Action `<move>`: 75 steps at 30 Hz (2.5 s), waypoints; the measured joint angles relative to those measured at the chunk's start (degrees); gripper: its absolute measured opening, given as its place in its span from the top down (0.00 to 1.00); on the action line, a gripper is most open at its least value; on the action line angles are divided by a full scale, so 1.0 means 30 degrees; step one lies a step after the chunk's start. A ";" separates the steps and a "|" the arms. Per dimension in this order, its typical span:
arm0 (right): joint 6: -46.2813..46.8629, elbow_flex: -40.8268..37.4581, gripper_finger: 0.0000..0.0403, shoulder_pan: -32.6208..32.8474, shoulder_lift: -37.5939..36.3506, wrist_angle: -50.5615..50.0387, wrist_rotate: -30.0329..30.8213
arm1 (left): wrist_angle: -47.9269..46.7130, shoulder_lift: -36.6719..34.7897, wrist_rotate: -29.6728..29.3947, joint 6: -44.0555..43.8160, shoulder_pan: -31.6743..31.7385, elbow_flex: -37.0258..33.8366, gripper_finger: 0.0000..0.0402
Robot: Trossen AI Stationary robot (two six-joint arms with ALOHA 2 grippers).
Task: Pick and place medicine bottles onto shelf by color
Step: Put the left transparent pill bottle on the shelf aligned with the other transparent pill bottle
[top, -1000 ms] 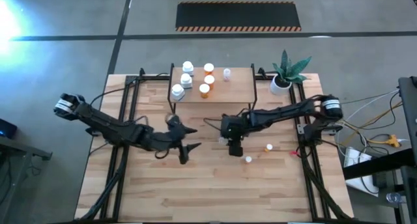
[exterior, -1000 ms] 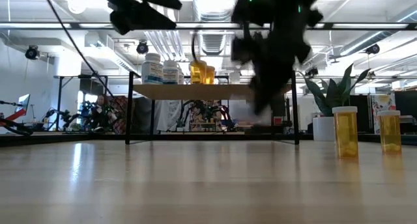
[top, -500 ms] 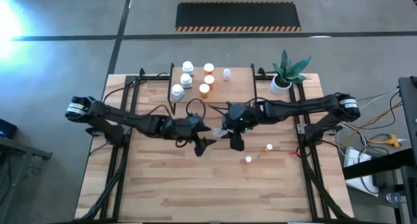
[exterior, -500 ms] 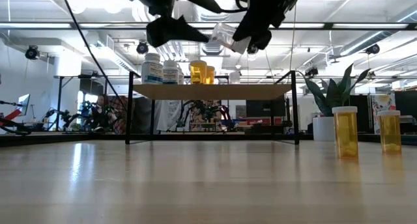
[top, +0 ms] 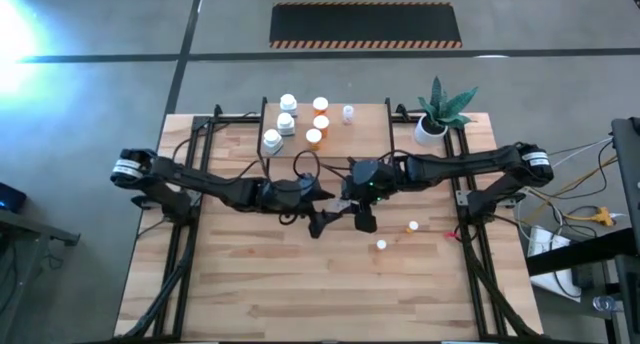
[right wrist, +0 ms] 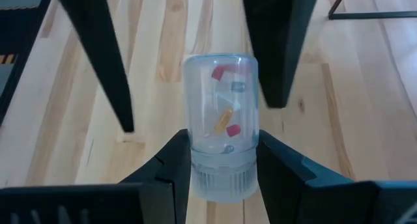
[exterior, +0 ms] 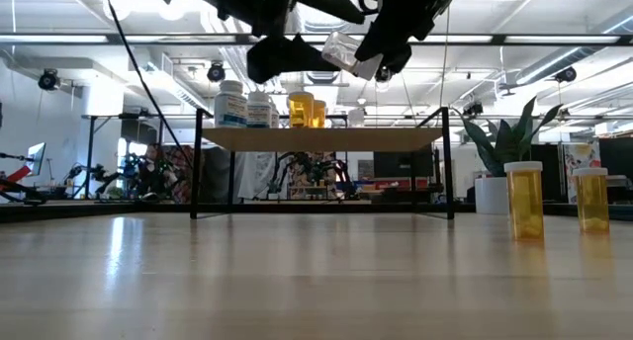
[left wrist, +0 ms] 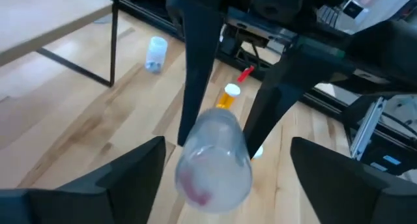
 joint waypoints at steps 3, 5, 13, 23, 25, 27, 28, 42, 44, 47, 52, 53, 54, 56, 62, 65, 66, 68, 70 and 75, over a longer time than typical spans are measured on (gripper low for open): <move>-0.0003 -0.0007 0.69 0.0000 0.0000 -0.0007 0.0000 | -0.0139 0.0225 0.0034 0.0000 0.0000 0.0000 0.31; 0.0000 -0.0007 0.69 0.0000 0.0000 -0.0004 0.0000 | -0.0127 0.0229 0.0039 0.0000 0.0000 0.0000 0.36; -0.0007 -0.0007 0.68 0.0028 0.0000 -0.0021 -0.0135 | -0.0149 0.0193 0.0471 0.0008 0.0015 0.0000 0.61; -0.0104 0.0015 0.47 -0.0209 -0.0486 -0.1642 -0.0141 | -0.0147 -0.0835 0.0979 0.0029 0.0090 -0.0007 0.70; -0.0012 -0.0003 0.43 -0.0498 -0.1239 -0.2710 -0.0038 | -0.0037 -0.1184 0.1002 0.0022 0.0127 -0.0007 0.70; 0.0070 -0.0546 0.40 -0.0688 -0.2401 -0.2987 0.0112 | 0.0032 -0.1508 0.1007 0.0022 0.0157 -0.0063 0.70; 0.0353 -0.1092 0.38 -0.0710 -0.3054 -0.2715 0.0226 | 0.0232 -0.1670 0.1005 0.0022 0.0183 -0.0144 0.70; 0.6176 -0.9078 0.41 0.0248 -0.8711 1.3973 0.1156 | 0.6002 -0.2007 0.0909 0.0510 0.0322 -0.0262 0.69; 0.6041 -0.9065 0.41 0.0255 -0.8702 1.4561 0.1361 | 0.6456 -0.2014 0.0884 0.0517 0.0375 -0.0262 0.68; 0.5999 -0.8903 0.41 0.0255 -0.8604 1.4523 0.1362 | 0.6376 -0.2014 0.0744 0.0517 0.0386 -0.0262 0.68; 0.5533 -0.8535 0.41 0.0255 -0.8604 1.4656 0.1370 | 0.6470 -0.2007 0.0530 0.0525 0.0386 -0.0262 0.68; 0.5300 -0.8494 0.41 0.0255 -0.8591 1.4647 0.1370 | 0.6488 -0.2007 0.0512 0.0525 0.0386 -0.0262 0.68; 0.5131 -0.8432 0.41 0.0255 -0.8491 1.4637 0.1362 | 0.6481 -0.2007 0.0505 0.0525 0.0386 -0.0262 0.68; 0.4998 -0.8258 0.41 0.0255 -0.8268 1.4675 0.1358 | 0.6488 -0.2001 0.0490 0.0539 0.0386 -0.0262 0.68; 0.4998 -0.7295 0.41 0.0255 -0.6894 1.4675 0.0684 | 0.6496 -0.1992 0.0490 0.0685 0.0386 -0.0262 0.68; 0.4993 -0.6680 0.43 0.0255 -0.6238 1.4577 0.0661 | 0.6496 -0.1992 0.0490 0.0685 0.0386 -0.0262 0.68; 0.4991 -0.6463 0.45 0.0255 -0.6068 1.4471 0.0615 | 0.6495 -0.1992 0.0490 0.0685 0.0386 -0.0262 0.68; 0.4983 -0.6077 0.50 0.0255 -0.5841 1.4171 0.0388 | 0.6491 -0.1992 0.0503 0.0685 0.0386 -0.0262 0.68; 0.4962 -0.5654 0.56 0.0255 -0.5845 1.3257 0.0342 | 0.6470 -0.1992 0.0507 0.0678 0.0379 -0.0262 0.68; 0.4736 -0.4121 0.68 0.0248 -0.6237 0.9003 0.0394 | 0.6095 -0.1929 0.0800 0.0689 0.0386 -0.0249 0.64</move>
